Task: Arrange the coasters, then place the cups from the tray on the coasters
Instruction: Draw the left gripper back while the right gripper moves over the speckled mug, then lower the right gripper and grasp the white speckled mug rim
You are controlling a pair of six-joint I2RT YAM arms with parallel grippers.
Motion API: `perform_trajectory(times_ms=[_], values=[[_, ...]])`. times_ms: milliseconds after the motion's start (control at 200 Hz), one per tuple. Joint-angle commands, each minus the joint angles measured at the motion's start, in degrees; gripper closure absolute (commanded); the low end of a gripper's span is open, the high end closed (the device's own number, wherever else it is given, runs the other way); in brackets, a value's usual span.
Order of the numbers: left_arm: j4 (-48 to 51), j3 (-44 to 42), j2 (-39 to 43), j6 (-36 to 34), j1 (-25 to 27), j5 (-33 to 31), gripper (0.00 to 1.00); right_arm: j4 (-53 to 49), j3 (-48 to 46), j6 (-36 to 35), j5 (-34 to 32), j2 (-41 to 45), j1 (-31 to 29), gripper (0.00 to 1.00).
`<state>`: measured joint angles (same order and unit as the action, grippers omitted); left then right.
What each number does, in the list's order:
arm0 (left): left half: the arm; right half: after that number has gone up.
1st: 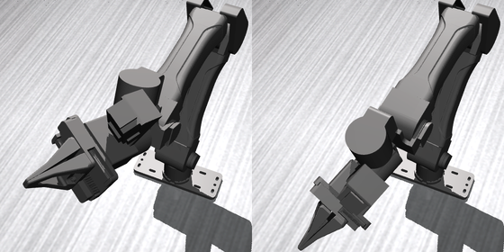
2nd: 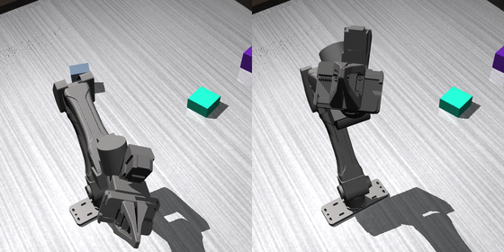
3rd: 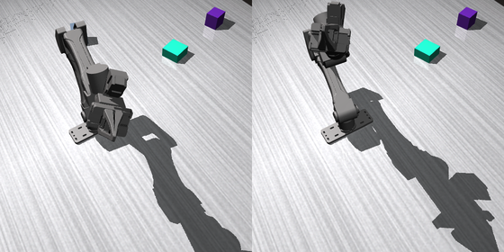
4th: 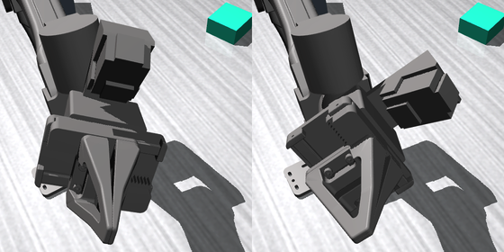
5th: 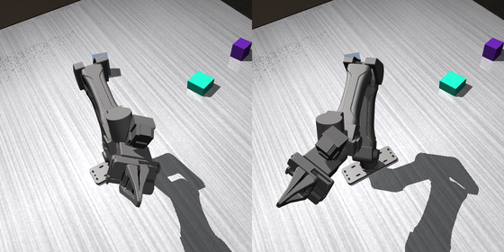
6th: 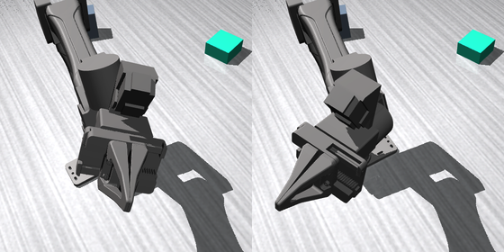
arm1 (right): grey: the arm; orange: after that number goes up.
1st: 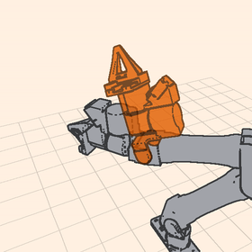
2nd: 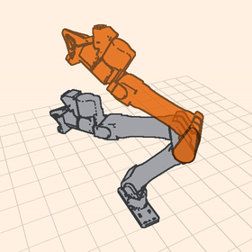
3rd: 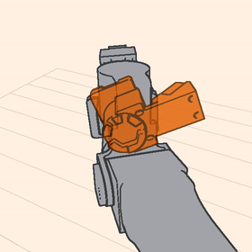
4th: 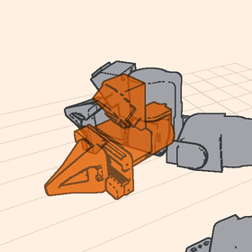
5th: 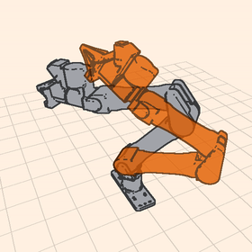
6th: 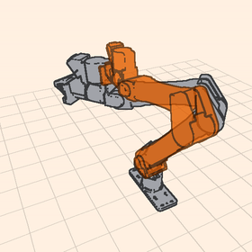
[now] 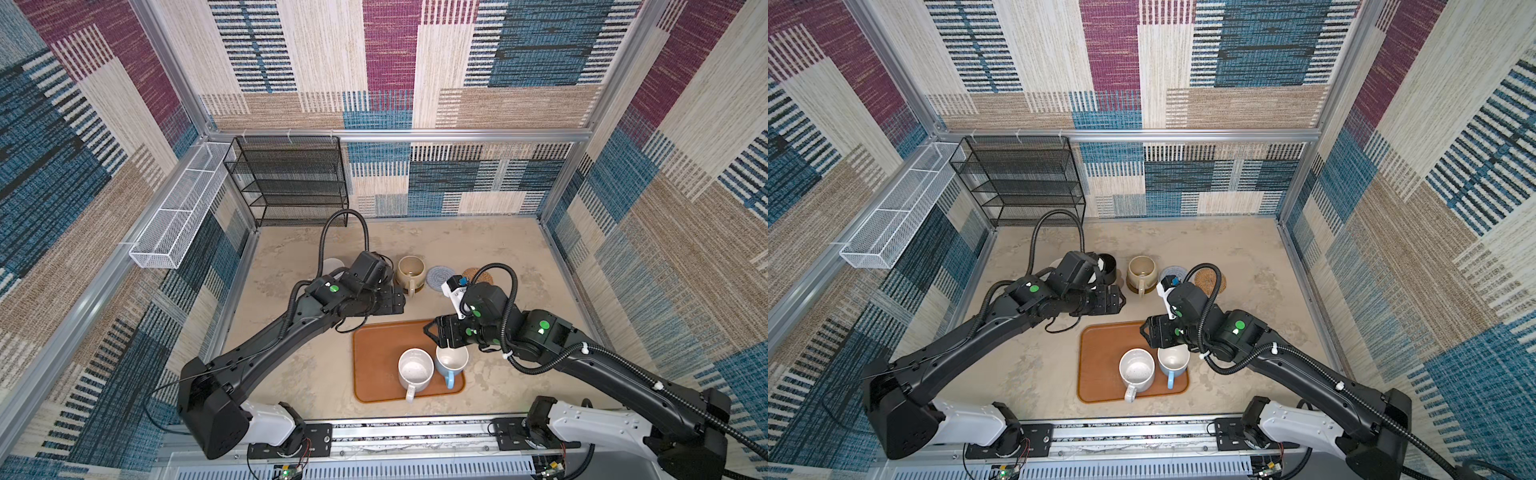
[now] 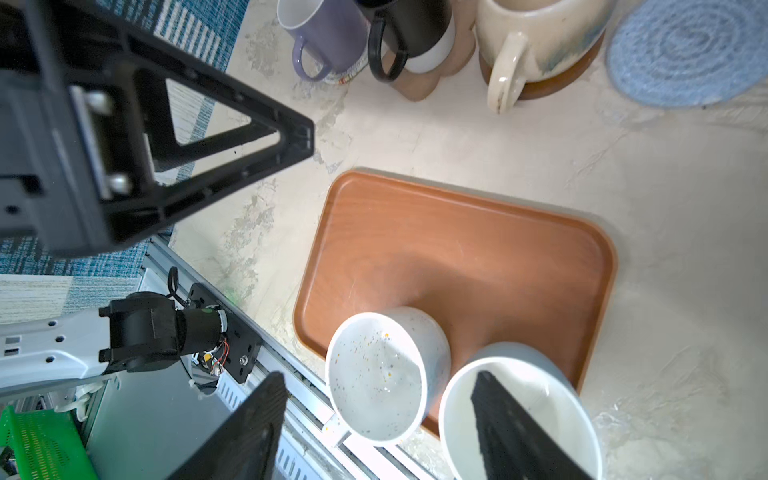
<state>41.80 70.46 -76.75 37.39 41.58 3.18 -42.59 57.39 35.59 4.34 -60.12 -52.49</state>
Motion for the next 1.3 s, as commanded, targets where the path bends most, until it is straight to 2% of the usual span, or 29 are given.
perform_trajectory(times_ms=[0,190,361,896,1297], values=[[1.27,-3.86,4.30,-2.58,-0.29,6.65,0.11,-2.06,0.69,5.42,-2.93,-0.30,-3.49,0.33],[0.58,-10.98,10.66,-2.59,-1.06,12.13,0.12,-5.45,2.27,9.92,-4.21,-2.27,-9.96,0.38],[-0.02,-14.55,12.54,-1.62,-1.15,16.18,0.13,-7.07,1.80,12.57,-2.51,-2.81,-12.58,0.40],[-0.79,-21.77,15.92,1.00,-1.12,15.75,0.13,4.38,-6.09,17.74,3.27,-8.95,-18.56,0.40],[-3.39,-24.47,16.24,2.34,-1.07,16.50,0.13,7.19,-9.20,20.39,1.07,-11.31,-19.14,0.37]])
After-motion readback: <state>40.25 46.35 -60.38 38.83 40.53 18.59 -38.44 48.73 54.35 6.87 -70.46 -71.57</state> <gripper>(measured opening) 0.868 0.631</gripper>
